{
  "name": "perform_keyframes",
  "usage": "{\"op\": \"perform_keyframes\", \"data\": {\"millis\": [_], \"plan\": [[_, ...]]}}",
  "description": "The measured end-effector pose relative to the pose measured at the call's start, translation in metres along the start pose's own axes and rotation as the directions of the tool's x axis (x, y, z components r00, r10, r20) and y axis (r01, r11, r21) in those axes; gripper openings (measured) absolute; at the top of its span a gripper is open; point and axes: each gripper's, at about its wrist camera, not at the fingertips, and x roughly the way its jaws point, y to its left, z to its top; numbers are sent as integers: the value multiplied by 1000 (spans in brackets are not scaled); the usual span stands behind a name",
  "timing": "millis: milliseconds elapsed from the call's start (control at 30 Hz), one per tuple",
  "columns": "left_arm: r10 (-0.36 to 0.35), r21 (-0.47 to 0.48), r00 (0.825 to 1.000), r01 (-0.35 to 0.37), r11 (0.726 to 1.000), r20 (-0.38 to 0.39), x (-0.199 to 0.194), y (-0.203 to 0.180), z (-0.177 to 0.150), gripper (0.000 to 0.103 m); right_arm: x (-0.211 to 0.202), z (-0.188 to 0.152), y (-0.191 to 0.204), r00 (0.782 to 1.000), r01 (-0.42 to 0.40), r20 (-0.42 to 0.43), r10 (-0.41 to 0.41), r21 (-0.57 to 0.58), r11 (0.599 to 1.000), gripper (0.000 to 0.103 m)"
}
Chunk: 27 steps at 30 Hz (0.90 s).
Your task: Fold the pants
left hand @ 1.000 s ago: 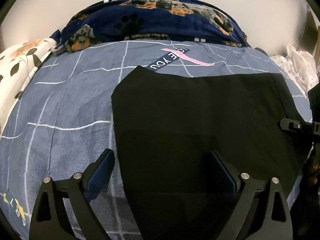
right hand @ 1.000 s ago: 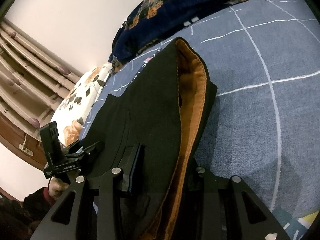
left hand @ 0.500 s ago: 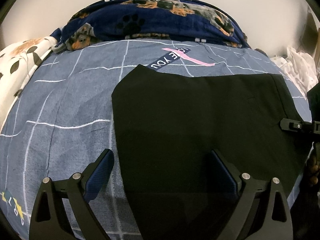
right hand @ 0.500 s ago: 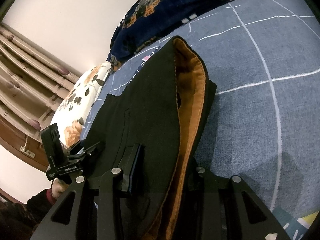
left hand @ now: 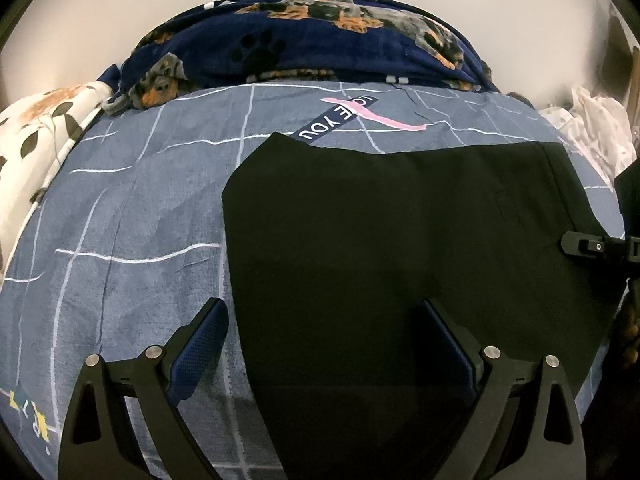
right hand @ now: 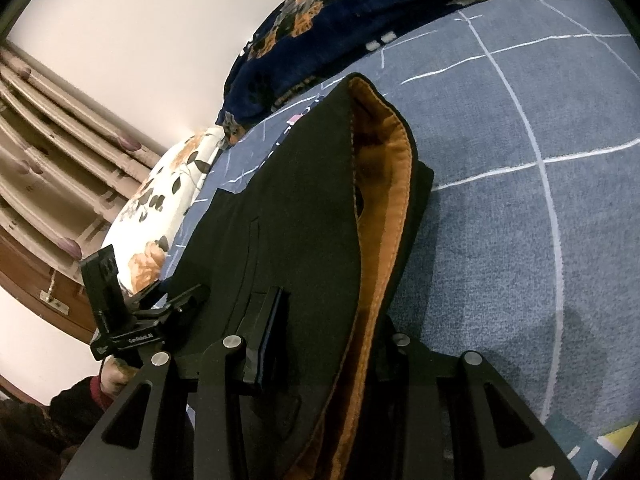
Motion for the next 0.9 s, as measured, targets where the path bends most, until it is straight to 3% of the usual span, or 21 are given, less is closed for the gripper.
{"op": "perform_keyframes", "data": {"millis": [900], "plan": [[49,26,999,-50,998,12,-1,-5,0,100,0,-1,-2,1000,-13,-6,13,-1,1000,30]]}}
